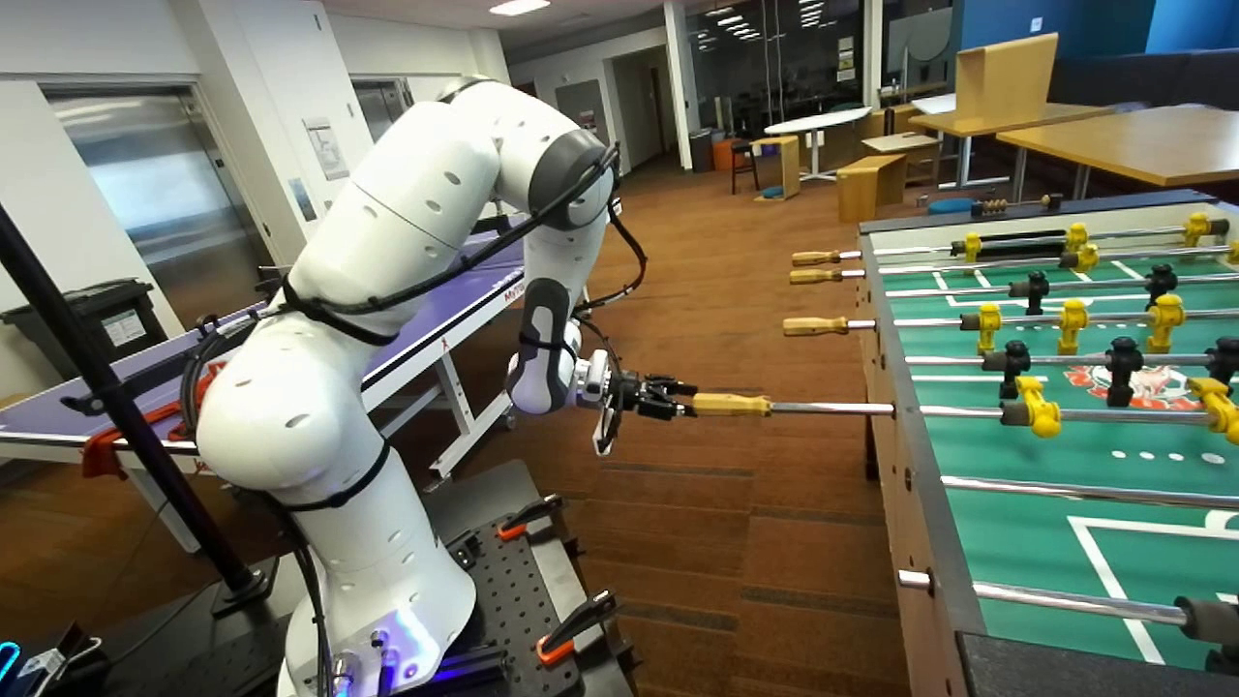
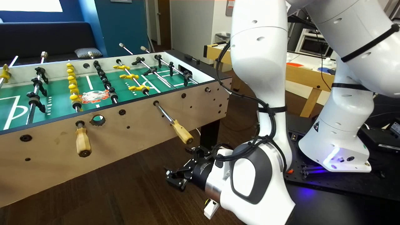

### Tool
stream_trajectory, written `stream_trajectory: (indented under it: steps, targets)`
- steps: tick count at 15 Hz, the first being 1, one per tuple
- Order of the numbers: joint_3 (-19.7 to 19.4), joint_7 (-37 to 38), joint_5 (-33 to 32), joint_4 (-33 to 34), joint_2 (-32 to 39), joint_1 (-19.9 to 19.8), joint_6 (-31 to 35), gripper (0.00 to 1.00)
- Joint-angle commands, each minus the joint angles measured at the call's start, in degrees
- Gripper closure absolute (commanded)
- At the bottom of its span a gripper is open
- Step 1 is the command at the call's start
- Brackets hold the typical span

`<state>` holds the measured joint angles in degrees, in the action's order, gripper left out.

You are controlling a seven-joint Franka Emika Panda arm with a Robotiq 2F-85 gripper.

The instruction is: Turn the right rod clockwise

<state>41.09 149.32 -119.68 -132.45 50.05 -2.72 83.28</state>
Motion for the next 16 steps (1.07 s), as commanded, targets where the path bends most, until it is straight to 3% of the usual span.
stream_trajectory:
  steps: [1, 3, 4, 9, 10, 11, 12, 16]
  targets:
    - [6.5, -0.1, 1.3, -3.3, -2.4, -3.9, 2.7, 0.00]
    - [10.0, -0.9, 3.8, -4.3, -3.4, -5.5, 4.6, 0.00]
    - [8.1, -0.2, 7.7, -4.5, -7.3, -2.3, 9.2, 0.00]
    - [11.0, -8.4, 20.4, -7.2, -19.8, -2.9, 20.2, 0.00]
    - [12.1, -11.0, 22.3, -7.9, -22.6, -4.1, 22.5, 0.00]
    - [16.6, -14.3, 22.6, -8.7, -23.4, -8.7, 22.5, 0.00]
    - [17.9, -16.6, 24.4, -9.1, -26.3, -9.8, 24.2, 0.00]
    - [27.5, -28.4, 31.0, -10.0, -36.1, -20.8, 33.0, 0.00]
